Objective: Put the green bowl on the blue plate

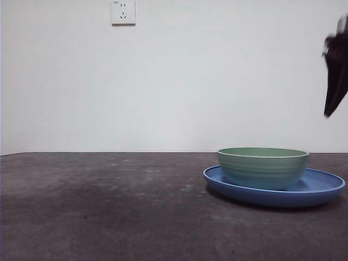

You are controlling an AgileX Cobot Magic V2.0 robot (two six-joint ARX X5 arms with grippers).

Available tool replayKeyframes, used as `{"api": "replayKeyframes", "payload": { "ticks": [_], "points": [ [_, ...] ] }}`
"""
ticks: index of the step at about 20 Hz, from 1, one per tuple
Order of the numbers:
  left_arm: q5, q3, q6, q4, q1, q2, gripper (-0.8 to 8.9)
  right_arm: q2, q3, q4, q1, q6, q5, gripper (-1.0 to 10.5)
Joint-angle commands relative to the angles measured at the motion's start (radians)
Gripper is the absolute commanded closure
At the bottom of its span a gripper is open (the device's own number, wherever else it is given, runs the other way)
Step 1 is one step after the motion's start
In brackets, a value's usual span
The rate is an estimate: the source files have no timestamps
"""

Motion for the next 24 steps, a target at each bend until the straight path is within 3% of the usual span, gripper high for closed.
{"api": "replayKeyframes", "payload": {
  "ticks": [1, 11, 14, 20, 24],
  "points": [
    [0.006, 0.007, 0.017, 0.005, -0.006, 0.008, 5.25, 0.086, 0.016, 0.035, 0.000, -0.019, -0.015, 5.8],
    [0.006, 0.007, 0.016, 0.005, -0.006, 0.008, 5.25, 0.324, 0.016, 0.198, 0.001, -0.021, -0.056, 6.9],
    [0.006, 0.007, 0.016, 0.005, -0.006, 0.008, 5.25, 0.352, 0.016, 0.217, 0.001, -0.020, -0.056, 7.2],
    [0.006, 0.007, 0.016, 0.005, -0.006, 0.008, 5.25, 0.364, 0.016, 0.246, 0.001, -0.020, -0.056, 9.2],
    [0.006, 0.007, 0.016, 0.005, -0.006, 0.008, 5.25, 0.364, 0.016, 0.248, 0.000, -0.020, -0.052, 9.3]
  ]
}}
